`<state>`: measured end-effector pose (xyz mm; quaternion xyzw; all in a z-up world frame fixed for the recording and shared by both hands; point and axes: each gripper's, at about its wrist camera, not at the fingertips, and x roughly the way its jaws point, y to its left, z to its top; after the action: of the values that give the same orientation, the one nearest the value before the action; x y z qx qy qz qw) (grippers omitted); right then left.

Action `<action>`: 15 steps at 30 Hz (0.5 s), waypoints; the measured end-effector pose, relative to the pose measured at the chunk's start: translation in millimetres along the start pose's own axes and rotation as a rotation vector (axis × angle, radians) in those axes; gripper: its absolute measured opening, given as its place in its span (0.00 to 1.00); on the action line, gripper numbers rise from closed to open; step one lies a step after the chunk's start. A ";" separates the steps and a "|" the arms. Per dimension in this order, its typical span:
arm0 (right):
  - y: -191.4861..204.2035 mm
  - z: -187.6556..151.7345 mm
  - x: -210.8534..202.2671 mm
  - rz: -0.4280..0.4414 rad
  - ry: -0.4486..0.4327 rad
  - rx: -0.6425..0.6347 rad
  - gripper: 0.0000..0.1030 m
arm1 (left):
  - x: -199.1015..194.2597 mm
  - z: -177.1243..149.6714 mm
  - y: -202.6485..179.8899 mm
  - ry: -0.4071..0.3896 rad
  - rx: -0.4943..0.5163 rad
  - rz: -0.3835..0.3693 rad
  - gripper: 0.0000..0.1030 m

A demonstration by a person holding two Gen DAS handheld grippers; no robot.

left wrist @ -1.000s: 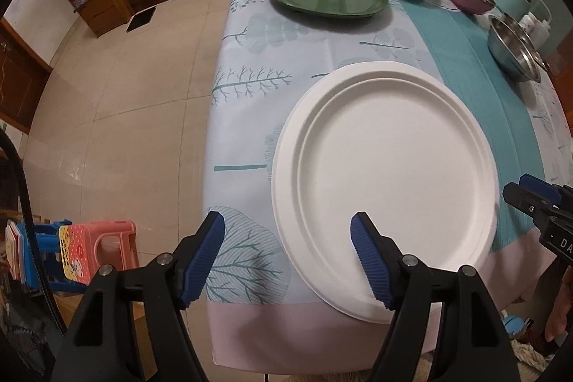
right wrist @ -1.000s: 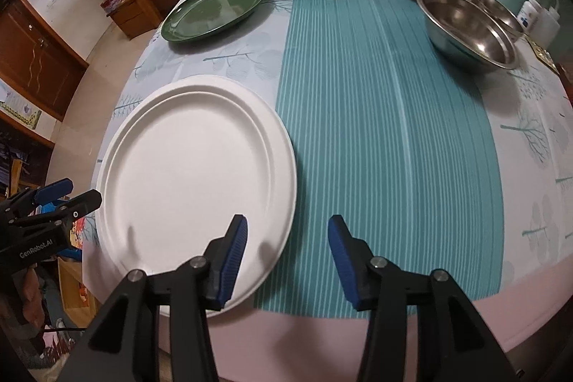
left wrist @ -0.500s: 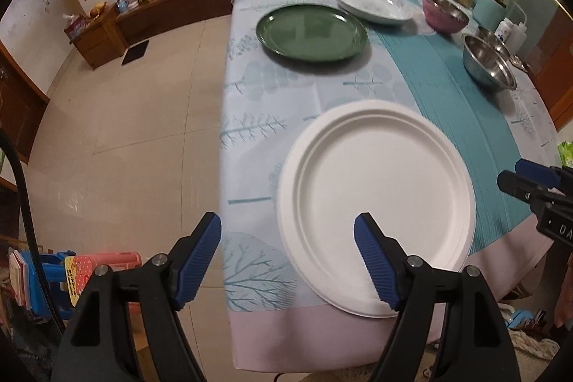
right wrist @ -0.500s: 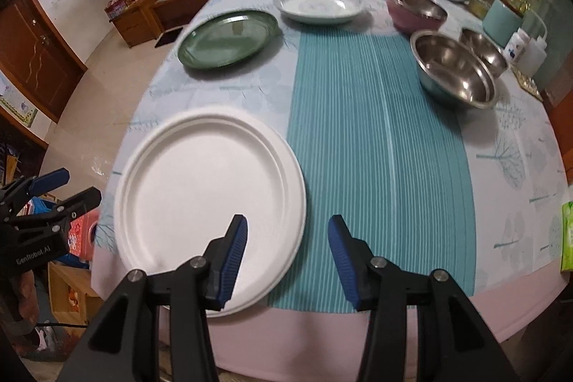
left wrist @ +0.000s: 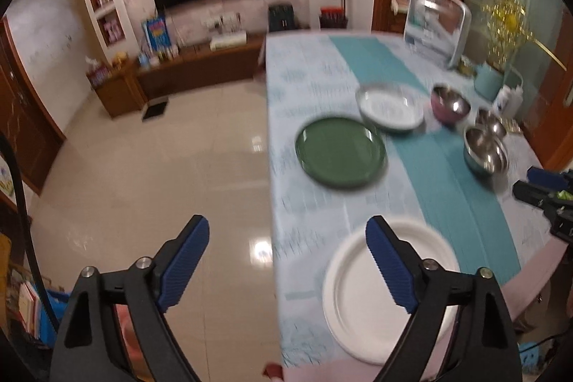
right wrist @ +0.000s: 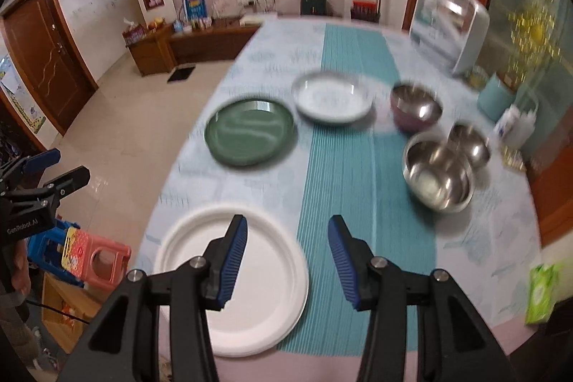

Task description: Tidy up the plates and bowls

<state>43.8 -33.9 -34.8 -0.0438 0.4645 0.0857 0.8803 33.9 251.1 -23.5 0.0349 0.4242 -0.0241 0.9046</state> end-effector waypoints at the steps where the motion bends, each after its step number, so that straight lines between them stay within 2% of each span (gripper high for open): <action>1: -0.8 9.6 -8.4 -0.008 -0.024 -0.002 0.49 | -5.1 7.4 1.2 -0.020 0.004 0.005 0.87; 3: -1.4 27.5 -26.9 -0.026 -0.081 -0.003 0.60 | -13.2 20.9 3.5 -0.052 0.011 0.012 0.87; 6: -1.5 49.1 -48.0 -0.063 -0.163 -0.016 0.69 | -19.0 40.1 5.8 -0.082 0.023 0.015 0.88; 15: -0.1 96.1 -55.8 -0.146 -0.230 -0.080 0.69 | -2.5 83.2 9.3 -0.082 0.009 -0.003 0.88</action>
<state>90.7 -25.1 65.5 -0.1021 0.3521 0.0445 0.9293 96.7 253.4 31.9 0.0376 0.3866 -0.0286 0.9210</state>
